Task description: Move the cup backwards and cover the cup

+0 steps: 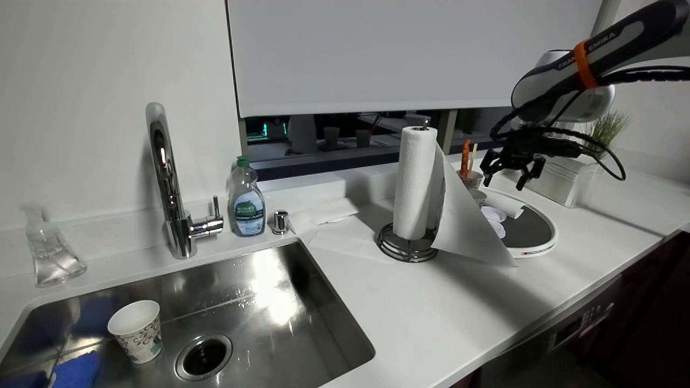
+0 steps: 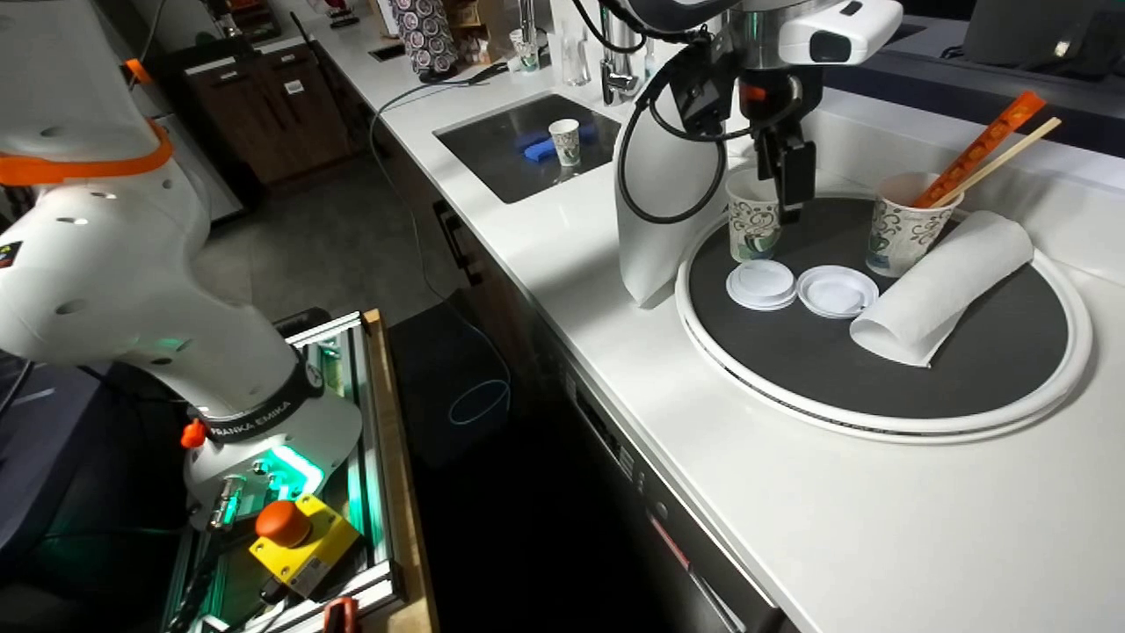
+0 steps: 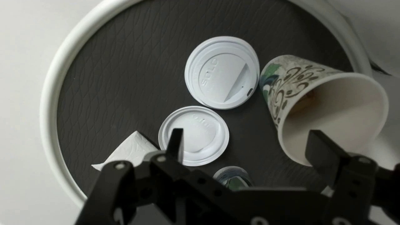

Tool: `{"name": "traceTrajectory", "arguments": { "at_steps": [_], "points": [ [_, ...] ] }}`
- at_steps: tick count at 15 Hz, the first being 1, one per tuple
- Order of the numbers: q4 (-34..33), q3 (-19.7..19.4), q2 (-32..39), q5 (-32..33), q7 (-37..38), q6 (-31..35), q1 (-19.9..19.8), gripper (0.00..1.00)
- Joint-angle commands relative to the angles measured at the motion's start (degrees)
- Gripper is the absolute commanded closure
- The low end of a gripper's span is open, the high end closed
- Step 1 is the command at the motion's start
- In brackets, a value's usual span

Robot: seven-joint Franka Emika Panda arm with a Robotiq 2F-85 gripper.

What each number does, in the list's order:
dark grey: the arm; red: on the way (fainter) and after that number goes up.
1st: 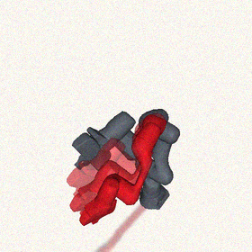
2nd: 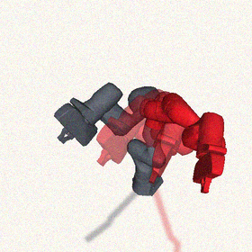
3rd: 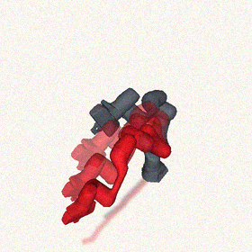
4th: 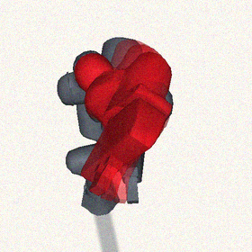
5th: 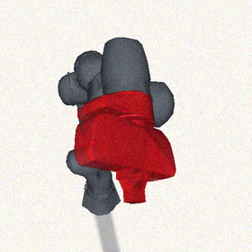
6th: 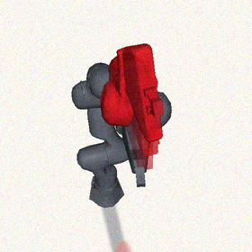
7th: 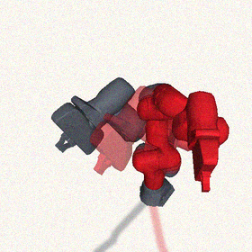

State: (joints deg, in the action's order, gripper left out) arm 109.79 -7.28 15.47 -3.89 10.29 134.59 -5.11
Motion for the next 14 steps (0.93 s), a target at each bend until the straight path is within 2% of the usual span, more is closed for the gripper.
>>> {"name": "traceTrajectory", "arguments": {
  "at_steps": [1, 3, 5, 14],
  "points": [
    [-0.51, 0.75, 1.4, -0.07, 2.41, 2.04, 0.79, 0.0],
    [-1.04, 1.33, 2.37, -0.65, 3.24, 2.72, 1.06, 0.0],
    [-1.31, 1.37, 3.08, -0.12, 4.52, 2.45, 1.51, 0.27],
    [-0.87, 0.27, 3.63, 0.57, 8.41, 2.01, 1.91, 0.96]
  ]
}}
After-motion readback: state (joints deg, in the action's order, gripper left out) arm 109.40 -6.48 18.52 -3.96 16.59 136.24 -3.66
